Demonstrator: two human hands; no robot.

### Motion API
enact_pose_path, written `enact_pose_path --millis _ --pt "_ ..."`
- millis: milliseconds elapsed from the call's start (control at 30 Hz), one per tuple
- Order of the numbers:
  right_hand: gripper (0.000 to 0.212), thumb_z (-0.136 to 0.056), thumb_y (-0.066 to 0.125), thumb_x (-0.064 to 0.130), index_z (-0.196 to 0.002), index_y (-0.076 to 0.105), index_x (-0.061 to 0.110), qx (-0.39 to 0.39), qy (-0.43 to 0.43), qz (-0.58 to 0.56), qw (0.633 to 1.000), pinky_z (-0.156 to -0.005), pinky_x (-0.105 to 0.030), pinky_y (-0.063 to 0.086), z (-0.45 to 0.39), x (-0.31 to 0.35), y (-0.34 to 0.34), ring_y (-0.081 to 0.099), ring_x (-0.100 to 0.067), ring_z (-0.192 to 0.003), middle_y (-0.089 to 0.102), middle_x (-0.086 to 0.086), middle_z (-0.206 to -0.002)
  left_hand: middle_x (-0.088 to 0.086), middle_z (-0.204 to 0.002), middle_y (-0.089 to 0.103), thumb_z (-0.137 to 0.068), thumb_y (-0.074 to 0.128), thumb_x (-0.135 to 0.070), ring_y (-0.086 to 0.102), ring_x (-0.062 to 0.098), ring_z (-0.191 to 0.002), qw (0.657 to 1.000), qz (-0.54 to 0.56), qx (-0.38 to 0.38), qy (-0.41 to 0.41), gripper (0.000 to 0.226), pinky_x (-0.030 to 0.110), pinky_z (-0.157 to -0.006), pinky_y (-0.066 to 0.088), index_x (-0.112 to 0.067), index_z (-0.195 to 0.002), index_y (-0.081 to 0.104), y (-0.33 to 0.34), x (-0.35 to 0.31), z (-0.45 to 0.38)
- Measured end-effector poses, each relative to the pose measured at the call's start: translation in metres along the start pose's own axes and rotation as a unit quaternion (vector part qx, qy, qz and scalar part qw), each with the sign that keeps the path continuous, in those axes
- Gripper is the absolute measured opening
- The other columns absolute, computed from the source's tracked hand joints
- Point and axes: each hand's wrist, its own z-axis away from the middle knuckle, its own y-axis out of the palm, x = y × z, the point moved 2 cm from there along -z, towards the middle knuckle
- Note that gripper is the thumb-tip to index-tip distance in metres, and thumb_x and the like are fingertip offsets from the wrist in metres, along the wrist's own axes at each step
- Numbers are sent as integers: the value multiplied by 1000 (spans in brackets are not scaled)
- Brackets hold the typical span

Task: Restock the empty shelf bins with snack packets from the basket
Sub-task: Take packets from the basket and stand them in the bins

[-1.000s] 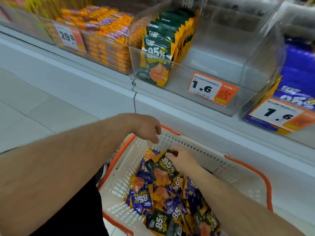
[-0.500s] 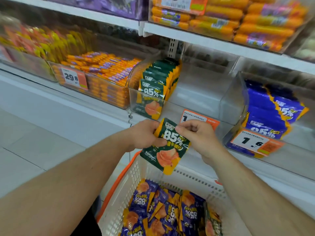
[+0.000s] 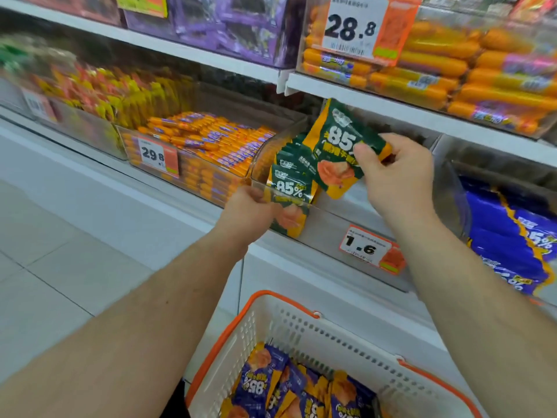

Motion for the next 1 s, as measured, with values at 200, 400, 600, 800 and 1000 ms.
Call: enact_pose_path --millis 200,400,600,800,1000 --pt "29 -93 65 29 -93 70 0 146 48 104 983 -71 -39 47 -21 -12 52 61 -31 -80 64 -12 -77 -8 -91 58 -79 79 -26 61 17 -92 999 -14 33 -12 51 29 -70 46 -18 -115 44 13 -1 6" --pt "38 -91 68 24 -63 46 12 267 160 102 945 -66 -42 48 -22 -40 94 70 -39 -92 62 -22 -78 -2 -103 65 -87 63 -19 62 20 -96 995 -70 68 6 20 27 -72 48 -28 -83 45 24 3 13" --pt "35 -81 77 37 -79 68 3 273 176 184 928 -79 -43 59 -30 -45 88 71 -25 -85 74 -13 -84 4 -91 63 -84 63 -11 57 21 -82 986 -118 113 13 19 27 -68 43 -23 -81 49 32 5 18" --pt "8 -83 63 20 -77 69 18 44 -68 180 980 -67 -28 50 9 -31 40 61 -16 -76 69 2 -79 2 -101 66 -85 66 -18 63 19 -90 957 -204 205 7 36 27 -72 48 -18 -118 52 57 23 30" --pt "10 -78 63 6 -69 68 7 -37 -207 58 976 -58 -18 37 129 -73 1 39 -3 -60 61 1 -65 2 -107 63 -87 60 -26 54 9 -77 824 -444 343 84 25 24 -64 39 -18 -110 57 81 49 46"
